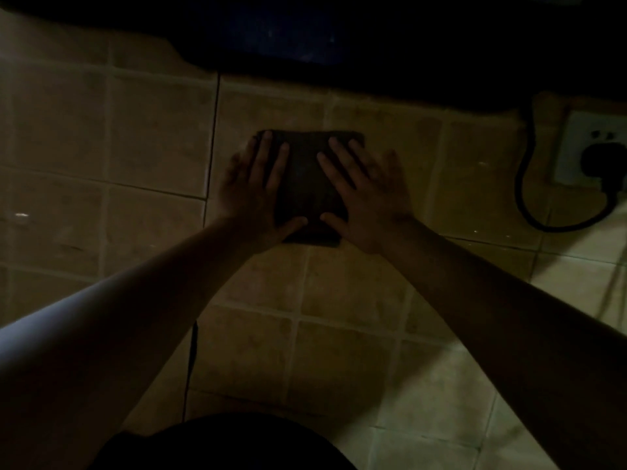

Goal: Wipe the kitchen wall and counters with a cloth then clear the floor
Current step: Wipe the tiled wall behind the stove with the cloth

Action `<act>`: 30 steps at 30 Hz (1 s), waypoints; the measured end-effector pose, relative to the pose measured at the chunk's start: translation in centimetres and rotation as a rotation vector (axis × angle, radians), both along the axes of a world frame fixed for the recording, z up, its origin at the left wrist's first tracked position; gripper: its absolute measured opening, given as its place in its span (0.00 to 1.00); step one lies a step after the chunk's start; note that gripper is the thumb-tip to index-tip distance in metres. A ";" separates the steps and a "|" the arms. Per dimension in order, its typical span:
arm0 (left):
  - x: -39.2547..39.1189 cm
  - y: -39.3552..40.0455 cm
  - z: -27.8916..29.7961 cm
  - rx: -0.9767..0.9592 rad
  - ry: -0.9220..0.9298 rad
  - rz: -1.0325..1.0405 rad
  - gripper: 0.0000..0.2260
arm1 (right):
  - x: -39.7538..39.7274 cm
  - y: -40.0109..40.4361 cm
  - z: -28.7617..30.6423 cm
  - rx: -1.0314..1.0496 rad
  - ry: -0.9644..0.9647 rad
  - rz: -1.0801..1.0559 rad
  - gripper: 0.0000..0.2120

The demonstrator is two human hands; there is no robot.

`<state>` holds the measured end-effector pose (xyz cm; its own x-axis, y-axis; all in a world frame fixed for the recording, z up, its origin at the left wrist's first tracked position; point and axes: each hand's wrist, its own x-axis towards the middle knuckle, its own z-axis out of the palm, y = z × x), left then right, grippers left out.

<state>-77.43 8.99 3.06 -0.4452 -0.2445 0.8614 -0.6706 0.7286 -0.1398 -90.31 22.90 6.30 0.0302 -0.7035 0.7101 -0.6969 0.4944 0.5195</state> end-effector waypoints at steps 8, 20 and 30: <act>-2.7 2.8 1.9 0.006 0.028 -0.012 0.48 | -2.9 2.9 2.5 0.025 0.025 0.027 0.40; -5.4 6.3 2.0 0.037 -0.023 0.016 0.47 | -6.1 5.6 1.9 -0.019 0.064 -0.012 0.40; -8.8 10.2 0.2 0.001 -0.028 -0.072 0.46 | -9.8 9.1 -1.3 -0.124 0.044 0.000 0.39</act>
<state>-86.26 19.20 3.24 -0.4857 -0.2117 0.8481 -0.6122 0.7750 -0.1572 -100.07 31.97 4.99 0.0631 -0.6107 0.7894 -0.6751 0.5564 0.4844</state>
